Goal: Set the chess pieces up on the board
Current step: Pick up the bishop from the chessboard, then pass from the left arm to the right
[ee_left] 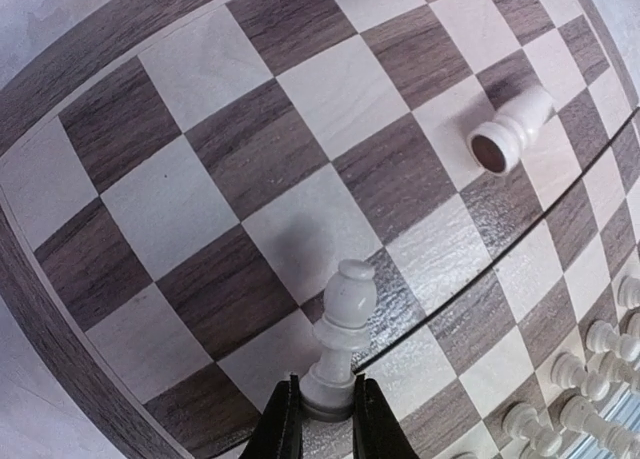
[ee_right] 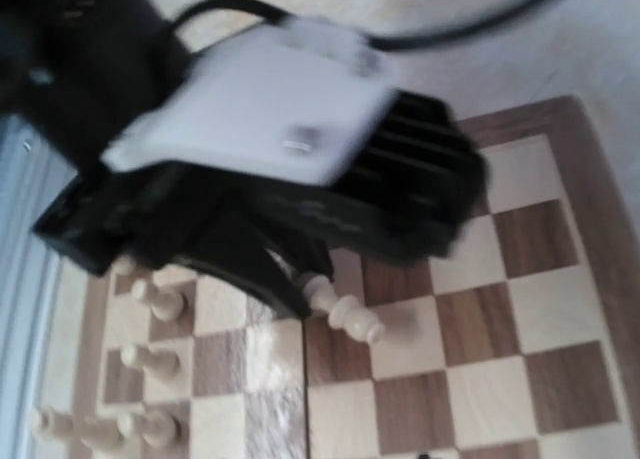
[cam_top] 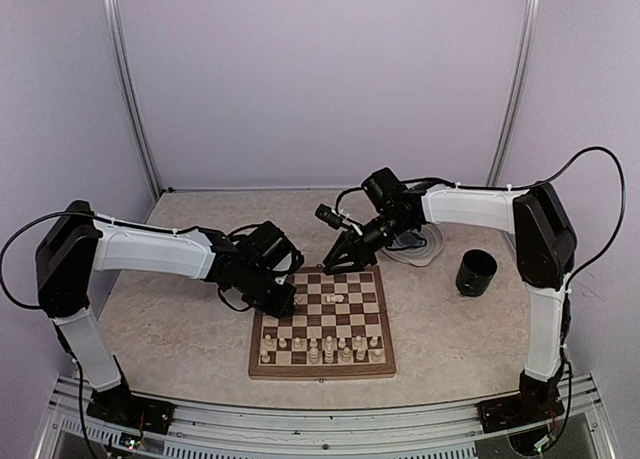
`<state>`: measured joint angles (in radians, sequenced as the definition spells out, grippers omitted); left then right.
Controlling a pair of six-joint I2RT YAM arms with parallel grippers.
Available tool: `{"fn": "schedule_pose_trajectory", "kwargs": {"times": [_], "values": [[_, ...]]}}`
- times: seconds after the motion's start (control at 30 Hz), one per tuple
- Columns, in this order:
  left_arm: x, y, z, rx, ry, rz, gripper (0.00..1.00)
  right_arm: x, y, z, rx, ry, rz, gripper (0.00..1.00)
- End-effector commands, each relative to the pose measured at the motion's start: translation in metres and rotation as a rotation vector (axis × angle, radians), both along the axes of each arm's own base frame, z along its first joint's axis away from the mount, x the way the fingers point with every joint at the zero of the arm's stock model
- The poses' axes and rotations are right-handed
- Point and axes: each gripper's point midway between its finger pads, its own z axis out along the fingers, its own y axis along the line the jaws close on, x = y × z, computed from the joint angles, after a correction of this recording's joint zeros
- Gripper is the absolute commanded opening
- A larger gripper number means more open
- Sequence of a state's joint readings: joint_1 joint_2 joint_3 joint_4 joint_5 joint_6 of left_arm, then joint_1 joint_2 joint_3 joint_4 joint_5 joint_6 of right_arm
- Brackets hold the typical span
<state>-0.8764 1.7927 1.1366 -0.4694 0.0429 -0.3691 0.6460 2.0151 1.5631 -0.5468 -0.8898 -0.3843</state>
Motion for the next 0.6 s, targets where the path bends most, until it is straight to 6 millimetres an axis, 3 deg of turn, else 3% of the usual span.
{"fn": "schedule_pose_trajectory", "kwargs": {"times": [0.0,0.57], "values": [[0.006,-0.02,0.035,-0.147,-0.088,-0.046,0.12,-0.011,0.012,-0.001,0.017,0.24,0.018,0.4],[0.003,-0.049,0.065,-0.302,-0.113,-0.092,0.12,-0.02,0.019,-0.013,0.059,0.43,0.037,0.45]]}}
